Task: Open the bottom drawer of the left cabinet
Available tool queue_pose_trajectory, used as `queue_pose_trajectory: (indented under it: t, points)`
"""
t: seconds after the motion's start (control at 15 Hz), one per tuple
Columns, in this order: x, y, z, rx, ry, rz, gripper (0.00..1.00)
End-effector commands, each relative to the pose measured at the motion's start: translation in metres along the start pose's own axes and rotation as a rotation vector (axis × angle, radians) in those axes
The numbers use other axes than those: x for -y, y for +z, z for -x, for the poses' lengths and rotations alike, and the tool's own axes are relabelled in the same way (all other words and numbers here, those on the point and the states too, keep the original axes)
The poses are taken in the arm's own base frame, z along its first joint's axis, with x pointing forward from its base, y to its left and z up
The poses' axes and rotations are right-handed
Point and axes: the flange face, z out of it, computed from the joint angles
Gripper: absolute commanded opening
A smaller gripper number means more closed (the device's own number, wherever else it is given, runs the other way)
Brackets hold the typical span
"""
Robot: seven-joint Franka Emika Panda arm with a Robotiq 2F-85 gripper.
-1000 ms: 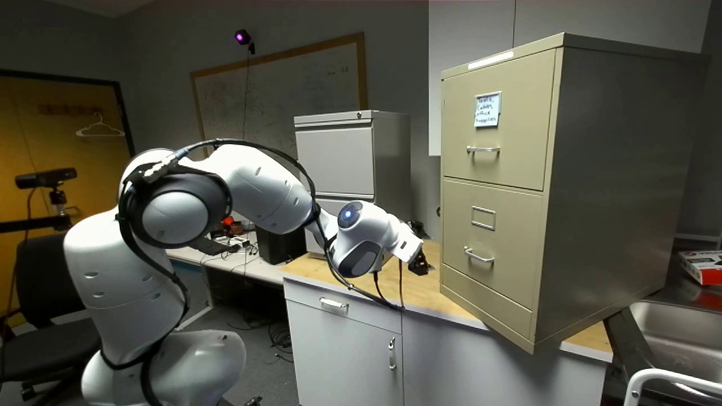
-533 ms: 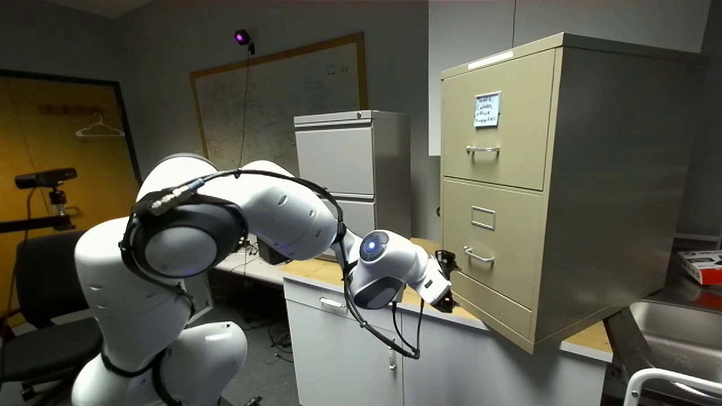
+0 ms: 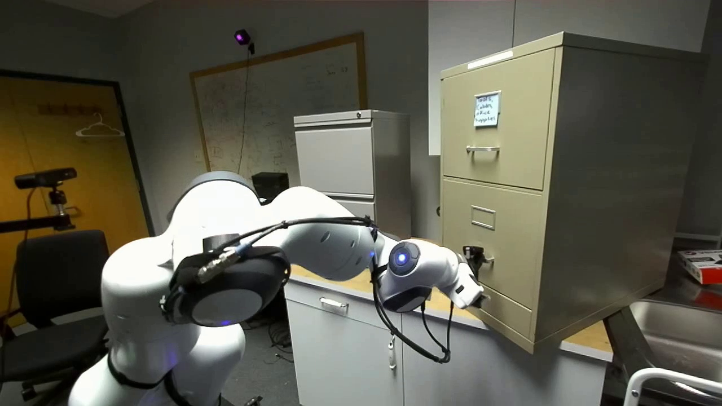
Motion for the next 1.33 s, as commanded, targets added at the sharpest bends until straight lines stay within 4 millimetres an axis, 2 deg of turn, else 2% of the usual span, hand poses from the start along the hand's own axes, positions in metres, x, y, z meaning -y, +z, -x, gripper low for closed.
queue_pose_trajectory:
  t: [0.0,0.13,0.33,0.93,1.2,1.27]
  points:
    - [0.029,0.009,-0.029,-0.016,0.007,-0.104,1.00]
    - [0.040,0.010,-0.038,-0.023,-0.005,-0.136,1.00]
    - [0.050,0.021,-0.036,-0.001,-0.025,-0.179,1.00]
    - [0.059,0.068,0.024,0.133,-0.072,-0.245,1.00]
    - [0.055,0.083,0.034,0.144,-0.085,-0.207,1.00]
    - [0.053,0.086,0.033,0.126,-0.092,-0.178,0.75]
